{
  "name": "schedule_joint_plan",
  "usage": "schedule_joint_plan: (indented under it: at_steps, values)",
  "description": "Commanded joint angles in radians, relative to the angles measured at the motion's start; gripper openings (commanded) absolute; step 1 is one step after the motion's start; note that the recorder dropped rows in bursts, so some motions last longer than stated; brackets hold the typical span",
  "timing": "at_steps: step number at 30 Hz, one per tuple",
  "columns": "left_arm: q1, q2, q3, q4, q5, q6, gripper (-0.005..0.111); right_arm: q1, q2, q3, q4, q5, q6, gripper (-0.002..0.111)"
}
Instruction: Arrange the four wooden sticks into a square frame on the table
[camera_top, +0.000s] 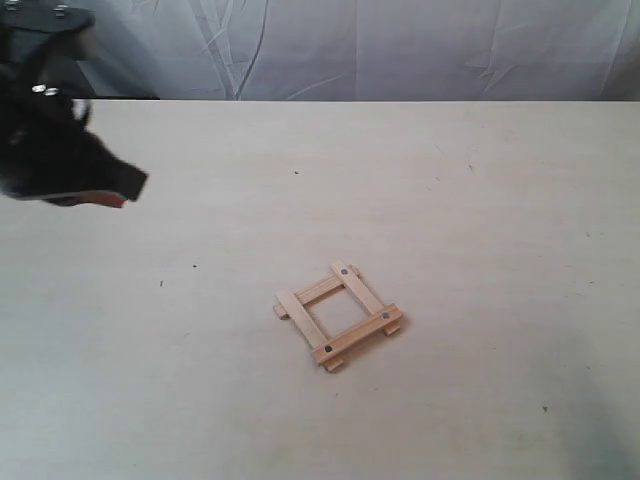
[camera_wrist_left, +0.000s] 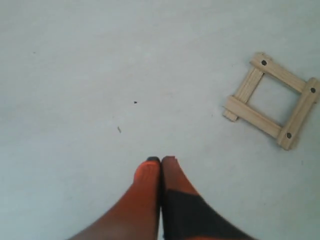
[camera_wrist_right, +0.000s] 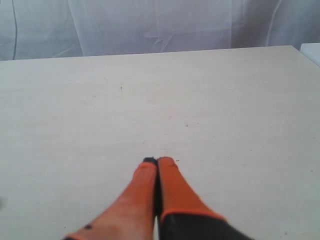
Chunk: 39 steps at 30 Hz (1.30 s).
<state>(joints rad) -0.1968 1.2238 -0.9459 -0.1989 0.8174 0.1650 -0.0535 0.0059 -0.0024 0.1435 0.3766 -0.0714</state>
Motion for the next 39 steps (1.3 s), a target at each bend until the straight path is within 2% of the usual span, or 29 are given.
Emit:
schedule_joint_plan:
  at_steps: [1,9,16,18,24,27,32,39]
  values:
    - [0.017,-0.303,0.161,-0.001,-0.06,-0.006,0.0,-0.005,-0.006,0.002,-0.001,-0.014,0.001,0.0]
    - [0.017,-0.69,0.195,-0.001,0.014,-0.006,0.0,-0.005,-0.006,0.002,0.002,-0.011,0.001,0.0]
    - [0.017,-0.858,0.213,0.1,-0.003,0.009,0.0,-0.005,-0.006,0.002,0.002,-0.011,0.001,0.0]
    - [0.033,-0.897,0.264,0.148,-0.071,-0.013,0.0,-0.005,-0.006,0.002,0.002,-0.011,0.001,0.0]
    - [0.205,-1.047,0.533,0.146,-0.35,-0.037,0.0,-0.005,-0.006,0.002,0.002,-0.011,0.001,0.0]
    - [0.264,-1.118,0.67,0.14,-0.442,-0.037,0.0,-0.005,-0.006,0.002,0.002,-0.011,0.001,0.0]
    - [0.267,-1.224,0.849,0.14,-0.544,-0.037,0.0,-0.005,-0.006,0.002,0.004,-0.014,0.001,0.0]
    - [0.217,-1.224,0.946,0.147,-0.564,-0.035,0.0,-0.005,-0.006,0.002,0.004,-0.014,0.001,0.0]
